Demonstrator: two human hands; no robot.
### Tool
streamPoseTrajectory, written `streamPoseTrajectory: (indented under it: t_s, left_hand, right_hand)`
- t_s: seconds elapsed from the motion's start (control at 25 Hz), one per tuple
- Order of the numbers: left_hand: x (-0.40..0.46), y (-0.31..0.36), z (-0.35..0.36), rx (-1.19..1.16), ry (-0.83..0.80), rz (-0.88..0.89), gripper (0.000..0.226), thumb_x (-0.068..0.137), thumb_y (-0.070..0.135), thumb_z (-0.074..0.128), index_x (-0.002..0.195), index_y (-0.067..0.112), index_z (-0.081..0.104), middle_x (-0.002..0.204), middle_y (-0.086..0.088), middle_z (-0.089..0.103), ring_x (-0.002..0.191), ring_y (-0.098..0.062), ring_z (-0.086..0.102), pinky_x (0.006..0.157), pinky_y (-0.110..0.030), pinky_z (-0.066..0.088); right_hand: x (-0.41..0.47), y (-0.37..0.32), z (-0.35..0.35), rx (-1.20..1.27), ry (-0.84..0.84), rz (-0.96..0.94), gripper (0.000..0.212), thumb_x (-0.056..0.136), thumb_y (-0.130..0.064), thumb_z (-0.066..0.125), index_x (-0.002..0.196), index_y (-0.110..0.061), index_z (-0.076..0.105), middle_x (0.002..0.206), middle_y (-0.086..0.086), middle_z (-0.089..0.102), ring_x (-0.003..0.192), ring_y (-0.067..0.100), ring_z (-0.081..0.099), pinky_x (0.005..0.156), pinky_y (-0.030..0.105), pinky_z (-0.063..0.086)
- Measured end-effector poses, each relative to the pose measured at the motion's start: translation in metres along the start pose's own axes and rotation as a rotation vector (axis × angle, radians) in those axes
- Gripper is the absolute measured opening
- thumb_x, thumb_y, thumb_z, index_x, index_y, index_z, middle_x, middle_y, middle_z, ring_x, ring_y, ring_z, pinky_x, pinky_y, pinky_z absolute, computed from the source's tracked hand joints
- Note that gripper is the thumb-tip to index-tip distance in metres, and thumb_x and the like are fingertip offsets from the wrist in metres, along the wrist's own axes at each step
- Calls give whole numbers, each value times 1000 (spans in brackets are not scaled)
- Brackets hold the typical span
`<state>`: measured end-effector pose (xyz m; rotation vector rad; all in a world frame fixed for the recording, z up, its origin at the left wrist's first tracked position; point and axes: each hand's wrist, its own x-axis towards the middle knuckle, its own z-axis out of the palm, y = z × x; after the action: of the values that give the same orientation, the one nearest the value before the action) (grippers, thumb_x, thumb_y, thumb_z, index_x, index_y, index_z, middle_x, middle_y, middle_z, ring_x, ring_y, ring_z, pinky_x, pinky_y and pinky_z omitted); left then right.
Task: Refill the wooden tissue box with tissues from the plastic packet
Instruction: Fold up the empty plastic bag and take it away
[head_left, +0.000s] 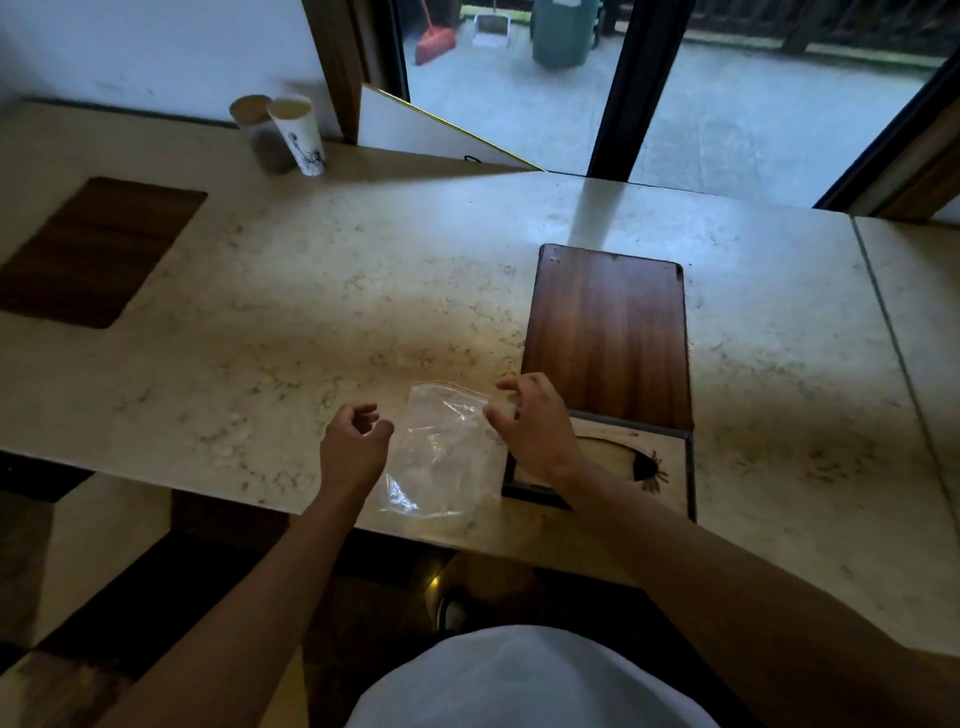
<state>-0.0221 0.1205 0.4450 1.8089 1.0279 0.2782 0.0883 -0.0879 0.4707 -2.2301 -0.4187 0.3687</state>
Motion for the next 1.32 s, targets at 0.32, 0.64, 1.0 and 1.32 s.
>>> streamPoseTrajectory:
  t_s: [0.32, 0.64, 1.0, 1.32]
  left_hand:
    - [17, -34, -11, 249, -143, -129, 40, 89, 28, 67, 124, 9, 64, 120, -12, 69, 108, -28, 64, 91, -37, 47]
    - [27, -39, 0, 190, -300, -220, 40, 84, 29, 69, 119, 11, 65, 107, -9, 70, 98, -28, 67, 91, -45, 55]
    - [20, -47, -10, -62, -361, -368, 26, 90, 25, 69, 100, 1, 69, 74, -13, 72, 49, -17, 61, 46, -23, 45]
    - [7, -39, -24, -217, -413, -351, 8, 86, 8, 66, 81, 3, 70, 64, -5, 64, 56, -19, 58, 50, -23, 41]
  right_hand:
    - [-1, -10, 51, -133, -250, 265, 55, 88, -34, 67, 134, -9, 54, 133, 12, 58, 112, 25, 59, 95, 37, 53]
    - [-3, -12, 73, 56, -310, 596, 61, 92, -30, 63, 142, -5, 38, 107, 4, 56, 91, 19, 60, 64, 28, 49]
    - [-4, -8, 87, 381, -208, 795, 15, 91, -16, 61, 84, -3, 63, 75, 10, 63, 63, 20, 62, 61, 31, 52]
    - [-23, -9, 68, 659, -267, 699, 7, 89, -14, 73, 90, -9, 69, 74, 4, 63, 62, 13, 58, 57, 24, 50]
